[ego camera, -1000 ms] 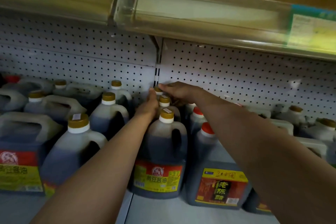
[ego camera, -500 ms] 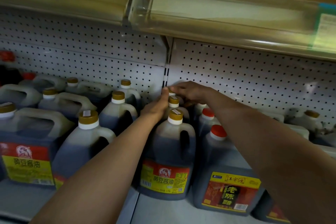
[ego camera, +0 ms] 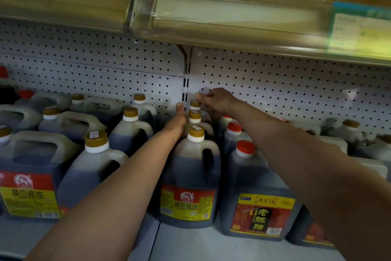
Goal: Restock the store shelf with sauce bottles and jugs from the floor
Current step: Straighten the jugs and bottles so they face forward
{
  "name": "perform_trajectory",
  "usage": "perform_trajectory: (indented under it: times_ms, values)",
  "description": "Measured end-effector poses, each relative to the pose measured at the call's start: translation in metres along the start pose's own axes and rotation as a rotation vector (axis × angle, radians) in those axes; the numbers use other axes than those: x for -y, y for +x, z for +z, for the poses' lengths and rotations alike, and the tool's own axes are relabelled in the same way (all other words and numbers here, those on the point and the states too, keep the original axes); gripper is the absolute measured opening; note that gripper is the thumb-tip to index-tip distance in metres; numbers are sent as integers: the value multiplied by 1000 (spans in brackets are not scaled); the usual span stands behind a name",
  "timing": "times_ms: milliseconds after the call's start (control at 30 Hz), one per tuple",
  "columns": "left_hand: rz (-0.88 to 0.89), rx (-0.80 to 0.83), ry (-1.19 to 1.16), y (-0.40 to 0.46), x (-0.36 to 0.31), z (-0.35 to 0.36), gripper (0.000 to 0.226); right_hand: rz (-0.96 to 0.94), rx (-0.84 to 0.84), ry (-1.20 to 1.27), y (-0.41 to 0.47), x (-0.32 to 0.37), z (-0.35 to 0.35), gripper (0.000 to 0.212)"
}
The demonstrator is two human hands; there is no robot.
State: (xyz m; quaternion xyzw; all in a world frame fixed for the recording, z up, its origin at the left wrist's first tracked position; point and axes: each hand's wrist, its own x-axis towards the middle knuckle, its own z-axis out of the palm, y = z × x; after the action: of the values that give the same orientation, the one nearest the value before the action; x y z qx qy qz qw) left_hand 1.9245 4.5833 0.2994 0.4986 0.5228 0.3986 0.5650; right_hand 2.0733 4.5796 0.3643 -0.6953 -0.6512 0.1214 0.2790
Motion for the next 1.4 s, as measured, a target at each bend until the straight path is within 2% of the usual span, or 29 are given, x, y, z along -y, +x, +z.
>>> perform_trajectory:
  times_ms: [100,200,267,433,867,1033,1167,1300,1400]
  values:
    - [-33,-23,-6,-19,-3,-8,81,-18,-13,128,-13,3,-5,57]
    - [-16,-38,28,-33,-1,-11,83,45,191,278,-33,7,-5,54]
    - [-13,-31,33,-36,2,-10,85,35,247,251,-43,9,0,53]
    - [-14,52,5,-44,8,-13,85,-31,143,198,-56,12,5,43]
    - [26,144,31,-54,16,-19,88,-7,82,97,-59,15,6,54]
    - [30,130,27,-61,21,-23,87,-13,33,86,-69,18,7,47]
    - [60,43,47,-75,32,-23,99,-1,-84,105,-81,18,5,59]
    - [231,-27,120,-94,47,-25,70,-11,-155,289,-102,17,-2,35]
    - [301,-28,148,-106,57,-26,64,-19,-184,377,-120,20,-3,31]
